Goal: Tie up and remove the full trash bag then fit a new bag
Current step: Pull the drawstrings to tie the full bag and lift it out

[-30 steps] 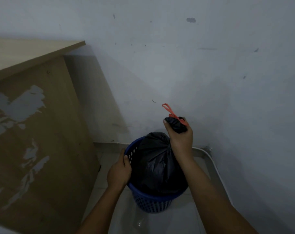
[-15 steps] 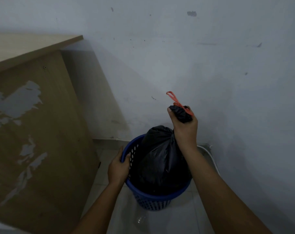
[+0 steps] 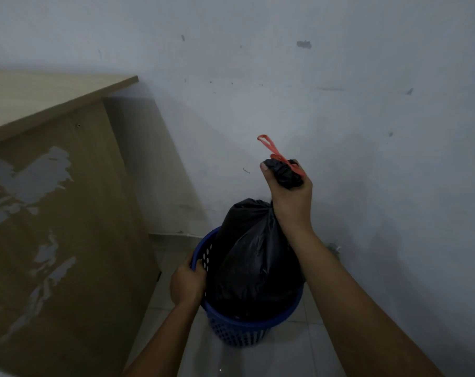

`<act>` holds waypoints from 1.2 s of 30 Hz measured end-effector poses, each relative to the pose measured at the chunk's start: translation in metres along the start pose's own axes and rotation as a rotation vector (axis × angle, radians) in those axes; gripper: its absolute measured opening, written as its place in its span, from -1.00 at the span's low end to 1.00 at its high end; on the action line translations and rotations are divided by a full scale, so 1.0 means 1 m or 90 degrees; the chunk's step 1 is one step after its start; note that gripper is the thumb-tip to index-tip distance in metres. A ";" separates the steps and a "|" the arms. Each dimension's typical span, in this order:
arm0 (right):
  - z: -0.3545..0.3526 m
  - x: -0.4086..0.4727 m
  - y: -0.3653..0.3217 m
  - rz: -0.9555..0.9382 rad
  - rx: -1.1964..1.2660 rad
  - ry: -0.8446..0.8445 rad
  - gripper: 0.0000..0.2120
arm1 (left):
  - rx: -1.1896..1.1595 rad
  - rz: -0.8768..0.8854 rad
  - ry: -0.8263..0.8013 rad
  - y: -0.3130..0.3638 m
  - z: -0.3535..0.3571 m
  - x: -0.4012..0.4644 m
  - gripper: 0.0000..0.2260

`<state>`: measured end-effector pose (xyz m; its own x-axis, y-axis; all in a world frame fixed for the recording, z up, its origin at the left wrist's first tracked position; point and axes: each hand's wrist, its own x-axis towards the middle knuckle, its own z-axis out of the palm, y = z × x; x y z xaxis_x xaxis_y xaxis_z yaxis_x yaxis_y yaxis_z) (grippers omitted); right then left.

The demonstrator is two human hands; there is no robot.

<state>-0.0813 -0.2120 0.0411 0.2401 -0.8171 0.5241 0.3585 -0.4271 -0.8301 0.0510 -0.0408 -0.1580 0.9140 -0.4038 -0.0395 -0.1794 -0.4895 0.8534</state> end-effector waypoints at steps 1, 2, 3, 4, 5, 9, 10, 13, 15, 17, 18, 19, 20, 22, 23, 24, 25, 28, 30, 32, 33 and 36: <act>0.001 0.002 -0.002 -0.003 0.008 -0.005 -0.89 | 0.006 -0.001 0.002 -0.001 0.002 -0.001 -0.70; 0.002 0.003 -0.004 -0.002 0.019 -0.008 -0.90 | 0.014 -0.006 0.005 -0.001 0.003 -0.003 -0.70; 0.002 0.004 -0.006 0.002 0.030 -0.009 -0.89 | 0.022 -0.011 0.007 -0.002 0.005 -0.004 -0.69; 0.002 0.006 -0.008 0.004 0.037 -0.006 -0.87 | 0.026 -0.014 0.007 -0.002 0.007 -0.006 -0.68; 0.002 0.009 -0.011 0.001 0.042 -0.002 -0.85 | 0.026 -0.015 0.005 -0.001 0.009 -0.008 -0.68; 0.001 0.021 -0.026 -0.034 0.042 -0.019 -0.83 | 0.028 -0.010 -0.003 0.008 0.012 -0.009 -0.64; 0.001 0.023 -0.029 -0.038 0.044 -0.021 -0.82 | 0.036 -0.014 -0.002 0.010 0.012 -0.008 -0.64; -0.003 0.034 -0.040 -0.023 0.075 -0.003 -0.76 | 0.055 -0.043 0.002 0.014 0.010 -0.005 -0.65; -0.004 0.041 -0.045 -0.011 0.083 0.000 -0.75 | 0.056 -0.060 0.008 0.015 0.007 -0.004 -0.66; -0.005 0.044 -0.049 0.001 0.075 -0.005 -0.70 | 0.062 -0.067 0.011 0.014 0.005 -0.004 -0.66; -0.006 0.045 -0.051 0.010 0.078 -0.005 -0.69 | 0.064 -0.063 0.010 0.013 0.005 -0.005 -0.66; -0.005 0.046 -0.055 0.013 0.086 -0.003 -0.68 | 0.065 -0.056 0.008 0.013 0.005 -0.006 -0.66; -0.004 0.046 -0.059 0.007 0.093 -0.001 -0.64 | 0.067 -0.050 0.004 0.014 0.005 -0.008 -0.65; 0.001 0.050 -0.070 -0.013 0.100 0.006 -0.51 | 0.069 -0.047 0.004 0.014 0.006 -0.012 -0.64; 0.004 0.053 -0.078 -0.022 0.097 0.008 -0.49 | 0.071 -0.049 0.006 0.014 0.007 -0.014 -0.63; 0.006 0.057 -0.086 -0.030 0.091 0.011 -0.52 | 0.073 -0.050 0.007 0.014 0.007 -0.016 -0.63; 0.008 0.061 -0.094 -0.030 0.086 0.015 -0.59 | 0.073 -0.049 0.007 0.014 0.007 -0.018 -0.63; 0.012 0.071 -0.116 -0.059 0.091 0.011 -0.82 | 0.071 -0.053 0.013 0.015 0.006 -0.018 -0.64; 0.015 0.077 -0.131 -0.100 0.093 0.002 -0.83 | 0.073 -0.059 0.011 0.017 0.007 -0.018 -0.64; 0.018 0.085 -0.146 -0.122 0.099 0.010 -0.82 | 0.073 -0.054 0.002 0.019 0.007 -0.018 -0.64; 0.020 0.090 -0.156 -0.127 0.106 0.018 -0.81 | 0.070 -0.047 0.002 0.020 0.007 -0.019 -0.64; 0.024 0.101 -0.191 -0.153 0.119 0.009 -0.82 | 0.069 -0.036 0.011 0.019 0.005 -0.022 -0.63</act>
<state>-0.1033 -0.2033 0.2566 0.1153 -0.7070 0.6978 0.5636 -0.5319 -0.6320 0.0260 -0.0452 -0.1431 0.9299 -0.3597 -0.0766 -0.1643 -0.5927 0.7884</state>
